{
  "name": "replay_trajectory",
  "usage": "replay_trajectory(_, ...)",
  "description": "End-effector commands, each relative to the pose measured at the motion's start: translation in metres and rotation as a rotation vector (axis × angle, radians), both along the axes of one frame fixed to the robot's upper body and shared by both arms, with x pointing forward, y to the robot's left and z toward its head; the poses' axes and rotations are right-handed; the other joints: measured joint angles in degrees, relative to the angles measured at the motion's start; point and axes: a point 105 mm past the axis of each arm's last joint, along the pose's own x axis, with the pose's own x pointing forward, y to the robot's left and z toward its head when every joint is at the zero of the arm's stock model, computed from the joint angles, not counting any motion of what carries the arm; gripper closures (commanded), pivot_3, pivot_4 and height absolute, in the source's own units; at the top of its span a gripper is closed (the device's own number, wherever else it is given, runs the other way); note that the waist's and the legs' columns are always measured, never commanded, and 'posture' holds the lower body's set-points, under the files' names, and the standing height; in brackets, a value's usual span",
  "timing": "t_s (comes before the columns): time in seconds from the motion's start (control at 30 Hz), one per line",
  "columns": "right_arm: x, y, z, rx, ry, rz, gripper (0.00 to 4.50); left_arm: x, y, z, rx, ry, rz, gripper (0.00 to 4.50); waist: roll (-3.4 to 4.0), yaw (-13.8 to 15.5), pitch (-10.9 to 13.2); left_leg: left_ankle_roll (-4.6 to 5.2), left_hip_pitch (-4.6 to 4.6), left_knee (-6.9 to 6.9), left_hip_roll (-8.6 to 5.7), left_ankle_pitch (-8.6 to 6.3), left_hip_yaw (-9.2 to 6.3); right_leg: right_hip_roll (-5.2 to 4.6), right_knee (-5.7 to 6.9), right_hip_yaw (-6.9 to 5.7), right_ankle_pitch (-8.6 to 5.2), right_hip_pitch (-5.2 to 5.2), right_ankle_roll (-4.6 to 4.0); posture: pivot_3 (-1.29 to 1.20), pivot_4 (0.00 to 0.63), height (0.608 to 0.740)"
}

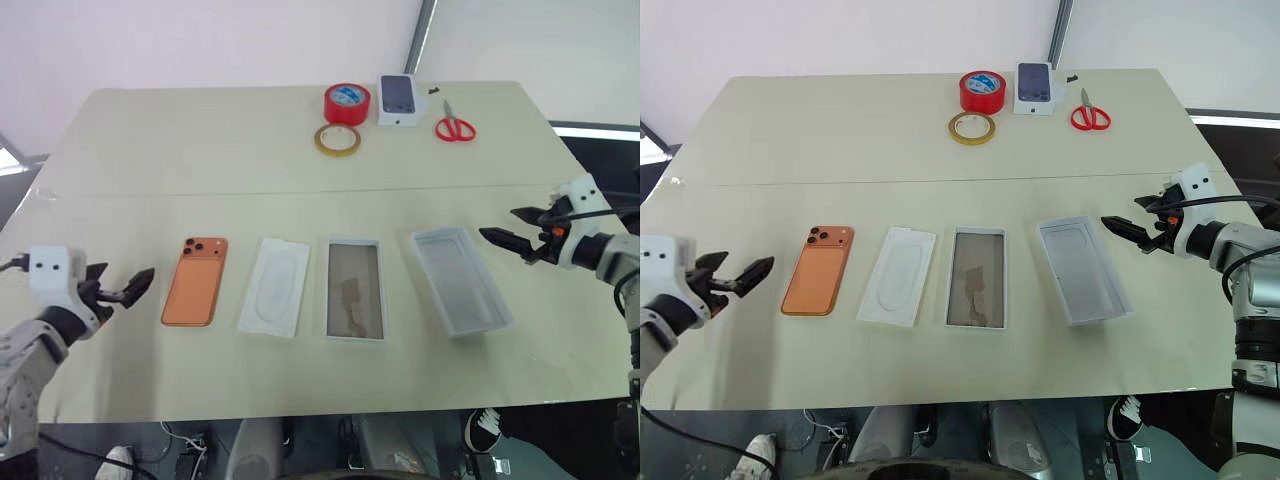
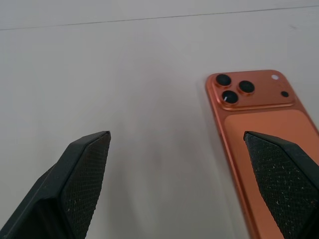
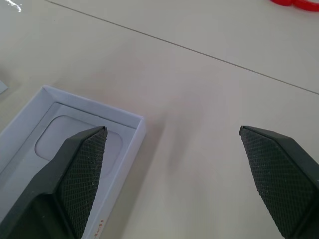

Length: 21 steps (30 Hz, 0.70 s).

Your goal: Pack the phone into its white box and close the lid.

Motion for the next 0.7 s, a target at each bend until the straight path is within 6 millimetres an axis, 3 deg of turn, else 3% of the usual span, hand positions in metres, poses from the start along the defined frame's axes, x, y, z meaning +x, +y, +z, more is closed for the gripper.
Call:
replay_trajectory(0.03,0.001,0.005,0.013,-0.008,-0.045,0.023,0.05,0.003,-0.008,0.009,0.013,-0.035,-0.031,0.0,0.0,-0.03,0.0,0.0,0.0,0.0,0.0,0.0,0.0,0.0,0.0,0.0,0.0,0.0,0.0,0.0,0.15,0.74)
replay_trajectory(0.17,0.001,0.011,0.013,-0.013,-0.049,0.046,0.05,0.008,-0.016,0.009,0.001,-0.042,-0.053,0.0,0.0,-0.02,0.0,0.0,0.01,0.01,0.0,0.0,0.0,0.01,0.01,0.0,0.0,0.0,0.0,0.0,0.15,0.74)
replay_trajectory(0.33,-0.001,0.033,0.015,-0.041,-0.057,0.117,0.05,0.017,-0.033,0.017,-0.003,-0.061,-0.134,0.0,0.0,0.01,0.0,0.0,0.01,0.02,0.01,0.0,0.0,0.01,0.02,0.0,0.0,0.0,0.0,0.0,0.15,0.74)
replay_trajectory(0.53,-0.017,0.102,0.02,-0.096,-0.083,0.366,0.05,0.026,-0.102,0.026,-0.129,-0.042,-0.362,0.0,0.0,0.16,0.0,-0.01,-0.02,0.07,-0.01,0.01,-0.01,0.01,0.02,0.0,0.0,0.02,0.0,0.0,0.15,0.74)
replay_trajectory(0.7,-0.035,0.149,0.021,-0.079,-0.095,0.516,0.05,0.018,-0.133,0.013,-0.264,0.117,-0.417,0.0,-0.01,0.02,-0.01,-0.08,-0.04,0.09,0.02,0.05,-0.03,0.05,0.01,0.0,0.0,0.02,0.01,0.0,0.15,0.74)
